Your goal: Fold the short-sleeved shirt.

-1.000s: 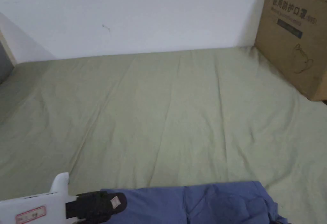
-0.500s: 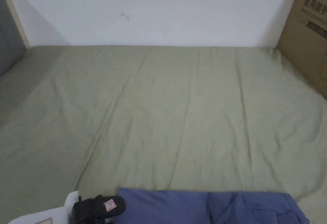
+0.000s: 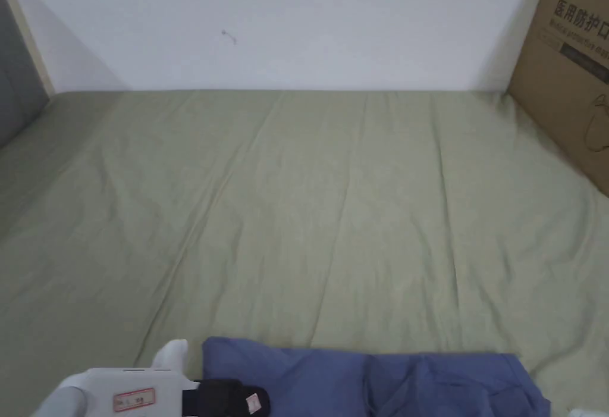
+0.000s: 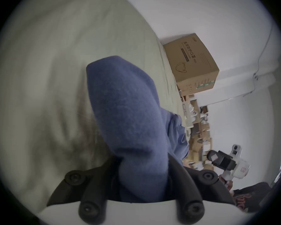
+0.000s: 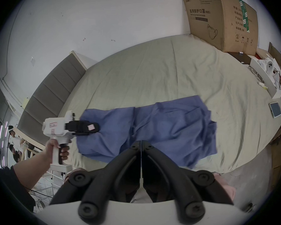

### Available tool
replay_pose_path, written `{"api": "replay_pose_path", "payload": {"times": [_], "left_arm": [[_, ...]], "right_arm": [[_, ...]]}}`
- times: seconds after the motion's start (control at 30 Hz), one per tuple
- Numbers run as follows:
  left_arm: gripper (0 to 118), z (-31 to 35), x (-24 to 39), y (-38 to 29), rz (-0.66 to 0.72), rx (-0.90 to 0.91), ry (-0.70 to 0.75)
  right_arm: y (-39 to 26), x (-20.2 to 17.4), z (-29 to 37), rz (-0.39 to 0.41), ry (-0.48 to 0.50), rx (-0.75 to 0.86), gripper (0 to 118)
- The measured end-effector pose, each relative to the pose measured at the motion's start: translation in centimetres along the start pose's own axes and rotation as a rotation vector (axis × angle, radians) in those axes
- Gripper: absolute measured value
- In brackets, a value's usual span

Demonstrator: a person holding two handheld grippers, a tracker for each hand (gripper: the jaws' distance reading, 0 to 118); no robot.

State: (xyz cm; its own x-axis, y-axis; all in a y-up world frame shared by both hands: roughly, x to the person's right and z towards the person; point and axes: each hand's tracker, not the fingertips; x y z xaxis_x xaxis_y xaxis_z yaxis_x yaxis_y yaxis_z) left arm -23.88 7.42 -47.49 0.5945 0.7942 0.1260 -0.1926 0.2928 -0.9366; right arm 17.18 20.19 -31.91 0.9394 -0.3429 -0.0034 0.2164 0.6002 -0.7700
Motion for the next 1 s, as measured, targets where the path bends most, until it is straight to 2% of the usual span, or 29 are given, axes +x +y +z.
{"api": "replay_pose_path", "payload": {"times": [0.07, 0.2, 0.27, 0.33, 0.43, 0.5, 0.53, 0.57, 0.6, 0.63, 0.73, 0.83, 0.87, 0.9, 0.93, 0.97, 1.0], "left_arm": [[11, 3.3, 2.0, 0.6, -0.086, 0.030, 0.161], [11, 8.5, 6.4, 0.8, -0.211, 0.099, 0.631], [11, 8.1, 8.8, 0.4, -0.307, 0.075, 0.756], [11, 6.0, 11.5, -0.4, -0.329, 0.040, 0.682], [11, 0.7, 14.0, -0.1, -0.206, 0.017, 0.478], [12, -3.8, 15.6, -0.2, -0.178, -0.002, 0.384], [21, -6.4, 16.0, -0.1, -0.154, -0.029, 0.315], [53, -8.6, 16.3, 0.1, -0.136, -0.061, 0.256], [92, -11.2, 16.4, 0.0, -0.102, -0.112, 0.156], [116, -13.5, 16.5, -0.3, -0.062, -0.201, 0.146], [110, -14.8, 16.6, -0.2, -0.066, -0.173, 0.188], [110, -11.1, 16.8, 0.2, -0.153, -0.105, 0.262], [109, -10.0, 16.8, 0.3, -0.171, -0.090, 0.289], [102, -9.0, 17.1, 0.3, -0.214, -0.072, 0.313], [84, -8.3, 17.3, 0.0, -0.252, -0.059, 0.318], [40, -7.5, 18.3, -0.3, -0.311, -0.035, 0.331], [4, -7.6, 18.7, -0.6, -0.370, -0.024, 0.352]], "right_arm": [[-0.1, 0.5, 0.4, -0.010, 0.015, 0.015, 1], [-0.7, 1.8, 1.1, -0.040, 0.041, 0.030, 1], [-1.2, 2.5, 1.3, -0.055, 0.047, 0.033, 1], [-1.6, 3.4, 1.5, -0.080, 0.050, 0.029, 1], [-1.9, 4.9, 2.3, -0.121, 0.056, 0.031, 1], [-2.0, 5.8, 3.0, -0.135, 0.048, 0.045, 1], [-2.0, 6.3, 3.4, -0.140, 0.039, 0.055, 1], [-2.0, 6.8, 3.7, -0.146, 0.029, 0.064, 1], [-2.0, 7.3, 4.0, -0.156, 0.016, 0.072, 1], [-1.9, 7.9, 4.3, -0.170, 0.005, 0.076, 1], [-1.7, 9.5, 5.0, -0.214, 0.004, 0.088, 1], [-1.8, 10.7, 5.2, -0.231, -0.008, 0.115, 1], [-1.7, 11.0, 5.1, -0.235, -0.013, 0.115, 1], [-1.6, 11.3, 4.8, -0.240, -0.015, 0.111, 1], [-1.6, 11.6, 4.6, -0.246, -0.013, 0.107, 1], [-1.5, 11.8, 4.4, -0.249, -0.012, 0.104, 1], [-1.5, 11.9, 4.1, -0.252, -0.012, 0.101, 1]]}}
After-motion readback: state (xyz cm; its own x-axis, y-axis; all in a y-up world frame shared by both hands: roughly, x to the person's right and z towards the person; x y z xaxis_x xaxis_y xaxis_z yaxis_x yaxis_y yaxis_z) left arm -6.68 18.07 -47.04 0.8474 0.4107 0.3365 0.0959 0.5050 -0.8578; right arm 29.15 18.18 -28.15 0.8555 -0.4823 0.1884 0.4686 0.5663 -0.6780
